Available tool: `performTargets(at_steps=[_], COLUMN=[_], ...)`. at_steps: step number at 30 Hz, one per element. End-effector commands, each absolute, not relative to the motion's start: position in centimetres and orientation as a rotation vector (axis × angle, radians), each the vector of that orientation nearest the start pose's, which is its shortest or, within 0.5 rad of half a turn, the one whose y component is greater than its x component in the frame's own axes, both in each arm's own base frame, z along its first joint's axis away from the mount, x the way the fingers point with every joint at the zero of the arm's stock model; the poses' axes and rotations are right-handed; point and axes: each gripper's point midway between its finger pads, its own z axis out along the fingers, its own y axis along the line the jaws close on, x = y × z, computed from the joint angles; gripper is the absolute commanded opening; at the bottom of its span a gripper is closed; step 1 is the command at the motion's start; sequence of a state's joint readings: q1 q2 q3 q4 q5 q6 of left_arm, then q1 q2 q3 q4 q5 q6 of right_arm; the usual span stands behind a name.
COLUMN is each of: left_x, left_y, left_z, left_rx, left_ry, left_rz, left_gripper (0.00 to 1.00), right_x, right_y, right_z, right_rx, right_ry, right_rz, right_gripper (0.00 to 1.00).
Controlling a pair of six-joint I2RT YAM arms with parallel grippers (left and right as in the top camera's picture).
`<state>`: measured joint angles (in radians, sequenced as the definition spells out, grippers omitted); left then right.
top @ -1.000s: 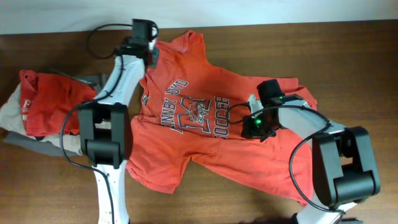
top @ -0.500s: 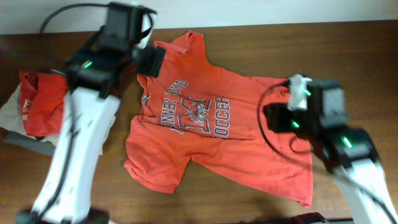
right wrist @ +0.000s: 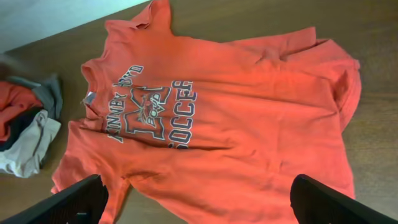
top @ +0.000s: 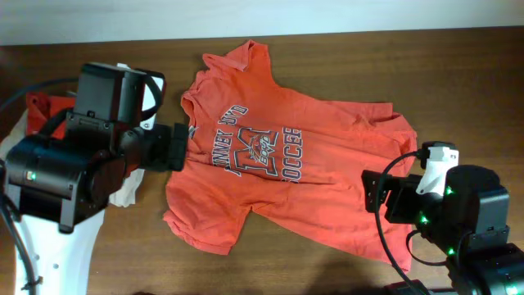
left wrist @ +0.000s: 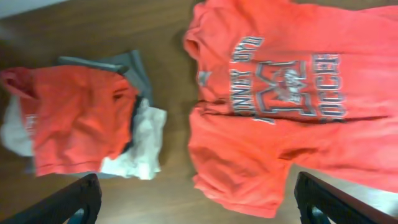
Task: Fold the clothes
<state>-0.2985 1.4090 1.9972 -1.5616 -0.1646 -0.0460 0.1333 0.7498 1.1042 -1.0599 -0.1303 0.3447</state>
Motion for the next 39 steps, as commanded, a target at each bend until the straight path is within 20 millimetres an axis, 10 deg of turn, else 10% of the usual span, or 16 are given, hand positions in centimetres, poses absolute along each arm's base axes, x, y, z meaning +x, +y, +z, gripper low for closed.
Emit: performTargets(at_steps=[1, 11, 23, 30, 39], left_x=[27.9, 27.3, 25.4, 22.7, 20.5], left_y=[-7.3, -4.7, -6.4, -7.3, -7.8], left_z=[35.9, 32.1, 16.3, 9.6, 3.2], left_rx=[0.251, 0.007, -0.065, -0.063, -0.11], left_ry=[2.517, 2.652, 2.888, 2.991, 3.021], left_rz=[-0.069, 0.092, -0.007, -0.112, -0.203], left_gripper=[0.99, 0.91, 0.91, 0.96, 0.99], right_x=[21.5, 20.3, 22.5, 20.6, 17.0], right_y=[5.5, 3.6, 2.3, -0.9, -0.2], right_z=[27.9, 24.9, 17.4, 13.3, 5.6], right_rx=[0.173, 0.326, 0.651, 0.852, 1.105], right_ry=[2.288, 2.425, 2.772, 2.871, 2.932], right_rz=[0.427, 0.315, 0.188, 0.112, 0.335], right_gripper=[0.99, 0.99, 0.99, 0.99, 0.99])
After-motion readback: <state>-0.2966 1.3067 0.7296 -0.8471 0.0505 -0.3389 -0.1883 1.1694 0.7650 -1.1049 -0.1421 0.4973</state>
